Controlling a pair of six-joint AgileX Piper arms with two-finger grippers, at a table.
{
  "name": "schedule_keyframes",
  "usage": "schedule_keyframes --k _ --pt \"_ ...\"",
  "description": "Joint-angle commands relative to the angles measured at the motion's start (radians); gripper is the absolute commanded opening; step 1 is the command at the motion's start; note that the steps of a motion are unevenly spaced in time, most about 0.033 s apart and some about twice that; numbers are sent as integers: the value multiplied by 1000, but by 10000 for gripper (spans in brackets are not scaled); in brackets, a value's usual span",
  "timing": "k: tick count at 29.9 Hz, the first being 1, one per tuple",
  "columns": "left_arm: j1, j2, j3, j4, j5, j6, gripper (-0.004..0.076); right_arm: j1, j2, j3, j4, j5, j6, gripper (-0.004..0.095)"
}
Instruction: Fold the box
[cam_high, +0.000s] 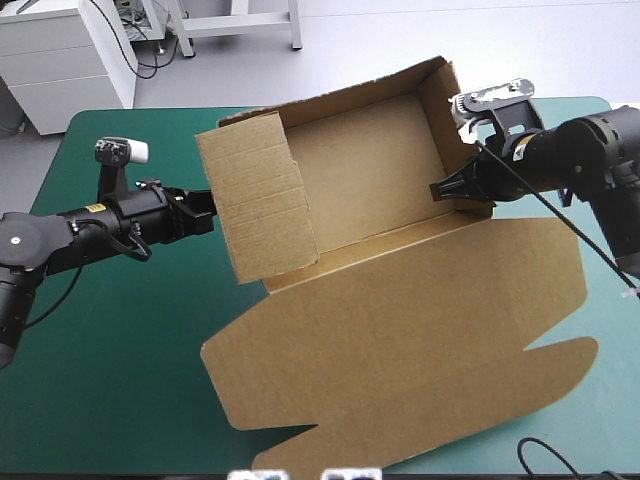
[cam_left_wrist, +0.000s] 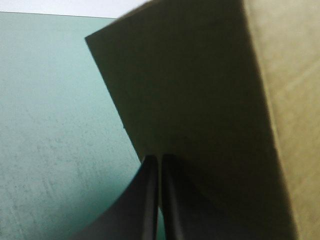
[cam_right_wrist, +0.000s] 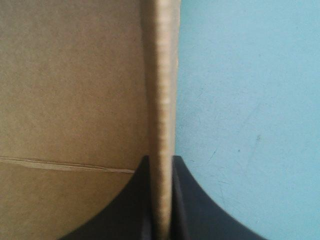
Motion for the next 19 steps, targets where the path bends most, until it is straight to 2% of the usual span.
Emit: schedule_keyframes --k 1,14,16,19 --pt "-4 -18 -38 -69 -14 8 8 -3 -22 -30 20 -36 23 -19" --pt "-4 -18 -38 -75 -36 8 19 -1 -4 -30 72 -36 23 -17" --pt "-4 -18 -38 -76 -36 8 69 -1 -4 -30 74 -36 23 -17" --pt "-4 -18 -38 -89 -36 8 231 -1 -4 -30 75 -36 23 -17"
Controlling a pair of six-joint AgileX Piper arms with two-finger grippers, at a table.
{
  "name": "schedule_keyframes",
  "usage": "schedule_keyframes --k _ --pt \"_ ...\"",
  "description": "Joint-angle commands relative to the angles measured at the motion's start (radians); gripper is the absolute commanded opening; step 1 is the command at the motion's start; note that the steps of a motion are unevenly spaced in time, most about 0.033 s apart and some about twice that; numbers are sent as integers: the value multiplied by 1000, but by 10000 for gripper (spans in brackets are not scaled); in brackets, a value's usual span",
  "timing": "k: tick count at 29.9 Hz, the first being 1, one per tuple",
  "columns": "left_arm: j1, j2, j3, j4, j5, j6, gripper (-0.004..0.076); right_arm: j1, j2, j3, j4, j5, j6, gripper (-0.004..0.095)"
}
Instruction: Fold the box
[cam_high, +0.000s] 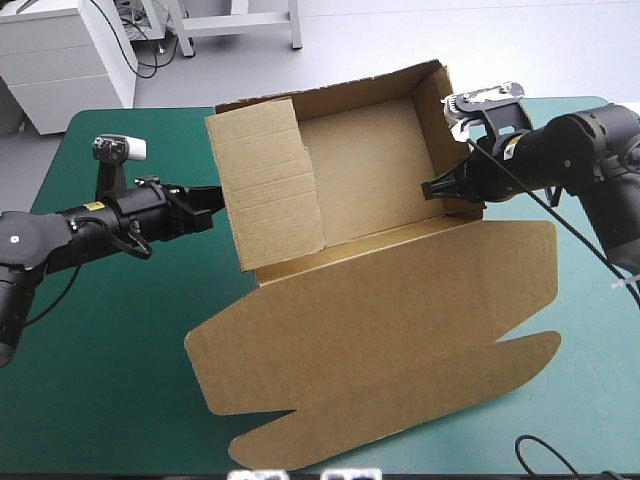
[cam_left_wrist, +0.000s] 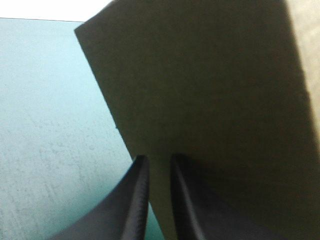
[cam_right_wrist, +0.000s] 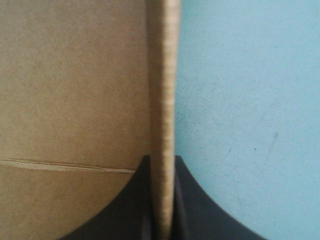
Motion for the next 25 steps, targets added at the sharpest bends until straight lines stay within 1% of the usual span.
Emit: schedule_keyframes --k 1,2,4,5,6,16,22,25 --pt "-4 -18 -33 -94 -21 1 293 -1 -32 -30 37 -36 8 -17" --pt "-4 -18 -33 -114 -12 1 353 -1 -32 -30 37 -36 8 -17" --pt "-4 -18 -33 -170 3 -6 438 -1 -32 -30 34 -36 6 -17" --pt "-4 -18 -33 -194 13 -11 465 -1 -32 -30 29 -36 6 -17" --pt "-4 -18 -35 -211 22 -20 473 -1 -32 -30 25 -36 6 -17" --pt "-4 -22 -39 -315 96 -59 473 -1 -32 -30 21 -36 4 -17" --pt "-4 -22 -39 -354 98 -59 473 -1 -32 -30 21 -36 2 -17" --pt "-4 -22 -39 -357 119 -59 473 -1 -32 -30 21 -36 2 -17"
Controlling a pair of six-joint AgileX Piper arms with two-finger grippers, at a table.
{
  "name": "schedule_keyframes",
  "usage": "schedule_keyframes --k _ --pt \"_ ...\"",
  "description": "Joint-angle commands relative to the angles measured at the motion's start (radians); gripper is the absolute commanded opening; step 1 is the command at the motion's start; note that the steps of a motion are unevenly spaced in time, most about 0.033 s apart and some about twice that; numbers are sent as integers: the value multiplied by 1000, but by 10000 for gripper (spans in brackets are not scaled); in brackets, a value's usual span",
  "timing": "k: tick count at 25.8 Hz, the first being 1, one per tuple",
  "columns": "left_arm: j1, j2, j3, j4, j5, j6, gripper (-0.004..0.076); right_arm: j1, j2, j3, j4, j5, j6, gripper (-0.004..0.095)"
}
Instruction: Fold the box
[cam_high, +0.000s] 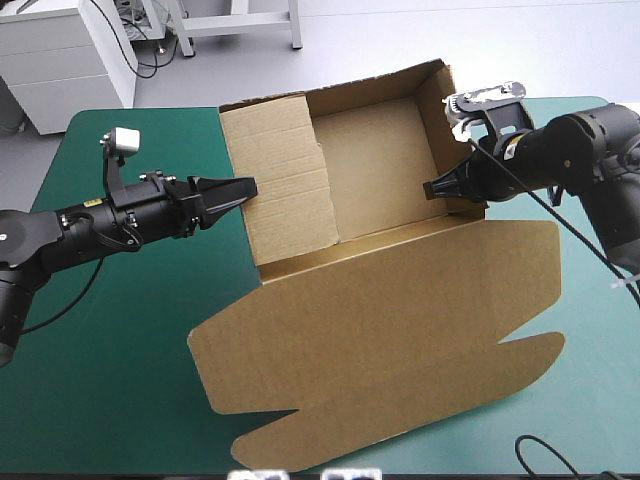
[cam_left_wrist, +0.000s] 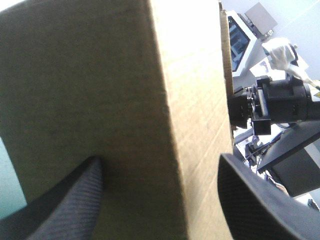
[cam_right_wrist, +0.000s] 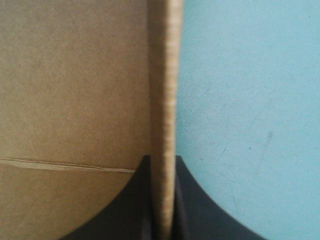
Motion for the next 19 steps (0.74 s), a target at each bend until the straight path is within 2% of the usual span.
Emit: schedule_keyframes --k 1,14,16,18,19 --pt "-5 -22 -34 -86 20 -9 473 0 -32 -30 35 -35 2 -17" --pt "-5 -20 -34 -69 4 3 428 0 -32 -30 35 -39 2 -17" --pt "-5 -22 -39 -58 12 -24 429 0 -32 -30 35 -39 2 -17" --pt "-9 -22 -79 38 12 -102 428 0 -32 -30 35 -41 2 -17" --pt "-23 -23 -124 143 10 -190 429 0 -32 -30 35 -47 2 -17"
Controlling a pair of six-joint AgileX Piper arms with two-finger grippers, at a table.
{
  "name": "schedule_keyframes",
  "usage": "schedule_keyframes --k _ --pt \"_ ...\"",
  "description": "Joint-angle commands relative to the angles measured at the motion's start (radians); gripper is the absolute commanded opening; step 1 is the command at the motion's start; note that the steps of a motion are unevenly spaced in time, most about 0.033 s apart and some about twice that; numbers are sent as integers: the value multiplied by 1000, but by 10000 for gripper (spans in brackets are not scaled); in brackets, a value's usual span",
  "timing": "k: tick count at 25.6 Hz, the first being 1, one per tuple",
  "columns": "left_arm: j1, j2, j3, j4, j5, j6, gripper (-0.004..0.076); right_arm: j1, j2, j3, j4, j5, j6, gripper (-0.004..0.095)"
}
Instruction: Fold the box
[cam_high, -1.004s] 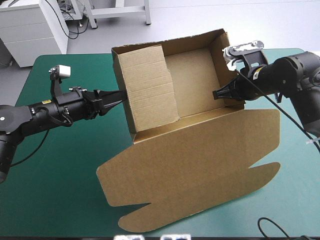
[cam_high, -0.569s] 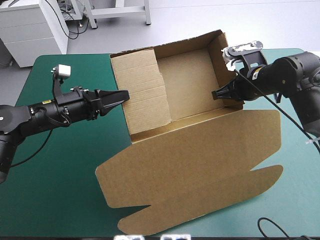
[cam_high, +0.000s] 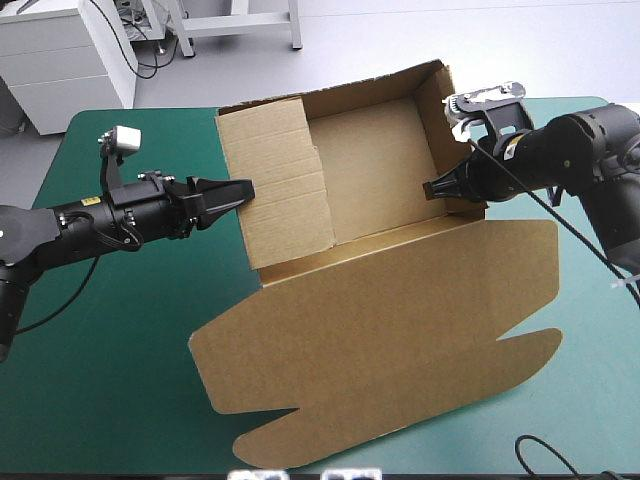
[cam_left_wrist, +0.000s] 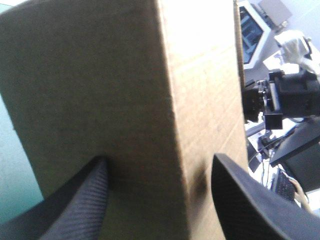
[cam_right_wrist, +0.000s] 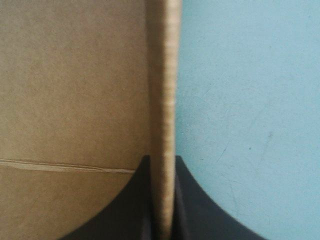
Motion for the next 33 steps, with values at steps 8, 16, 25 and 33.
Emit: schedule_keyframes --k 8,16,25,33 --pt "-255 -23 -177 713 -119 -703 421 2 -32 -30 65 -117 10 -13" --pt "-562 9 -177 1191 -172 -1138 420 2 -32 -30 91 -141 5 -13" --pt "-752 88 -177 1522 -140 -1427 420 2 -32 -30 110 -157 -10 -13" --pt "-760 89 -185 1570 -86 -1429 420 2 -32 -30 114 -167 -24 -13"
